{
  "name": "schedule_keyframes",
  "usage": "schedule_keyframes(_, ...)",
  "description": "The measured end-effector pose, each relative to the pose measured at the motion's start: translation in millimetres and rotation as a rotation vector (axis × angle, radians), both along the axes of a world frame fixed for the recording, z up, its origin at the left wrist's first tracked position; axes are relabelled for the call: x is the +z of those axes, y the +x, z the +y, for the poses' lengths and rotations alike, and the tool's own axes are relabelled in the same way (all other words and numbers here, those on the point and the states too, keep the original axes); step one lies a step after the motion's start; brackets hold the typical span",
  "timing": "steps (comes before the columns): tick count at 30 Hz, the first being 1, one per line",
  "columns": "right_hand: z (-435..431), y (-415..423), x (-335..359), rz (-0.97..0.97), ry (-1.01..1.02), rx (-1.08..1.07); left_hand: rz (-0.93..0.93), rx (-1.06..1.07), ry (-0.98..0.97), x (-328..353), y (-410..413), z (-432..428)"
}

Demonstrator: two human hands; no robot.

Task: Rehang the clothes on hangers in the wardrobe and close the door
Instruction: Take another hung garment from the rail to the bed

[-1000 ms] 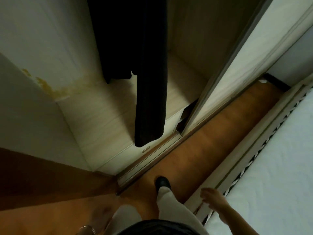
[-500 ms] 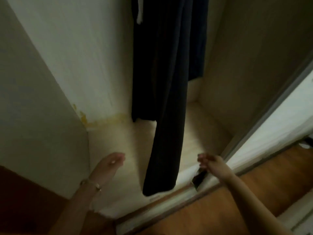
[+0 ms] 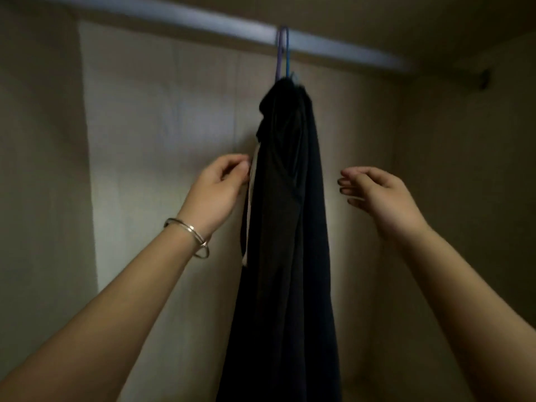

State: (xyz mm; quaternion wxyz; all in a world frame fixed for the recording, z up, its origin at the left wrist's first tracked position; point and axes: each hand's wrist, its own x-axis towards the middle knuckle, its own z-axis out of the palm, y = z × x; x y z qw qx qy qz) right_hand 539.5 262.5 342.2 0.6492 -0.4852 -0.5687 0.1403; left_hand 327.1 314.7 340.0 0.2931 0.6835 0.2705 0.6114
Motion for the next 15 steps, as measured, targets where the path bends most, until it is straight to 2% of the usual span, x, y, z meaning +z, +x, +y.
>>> schedule_keyframes(4,31,-1,69,-0.020,0.109,0.124,-0.089,0.085,0.113,82,25,13)
schedule_keyframes(7,53,-8,108,-0.035,0.093,0.188,-0.058,0.089,-0.001,127,38,18)
schedule_keyframes(11,78,-23,131,0.014,-0.047,0.325,0.116,0.126,-0.229,153,51,30)
schedule_keyframes(14,90,-32,138,0.053,-0.169,0.419,0.299,0.163,-0.282,157,60,35)
schedule_keyframes(15,92,-34,142,0.090,-0.190,0.446,0.308,0.156,-0.276,158,63,35)
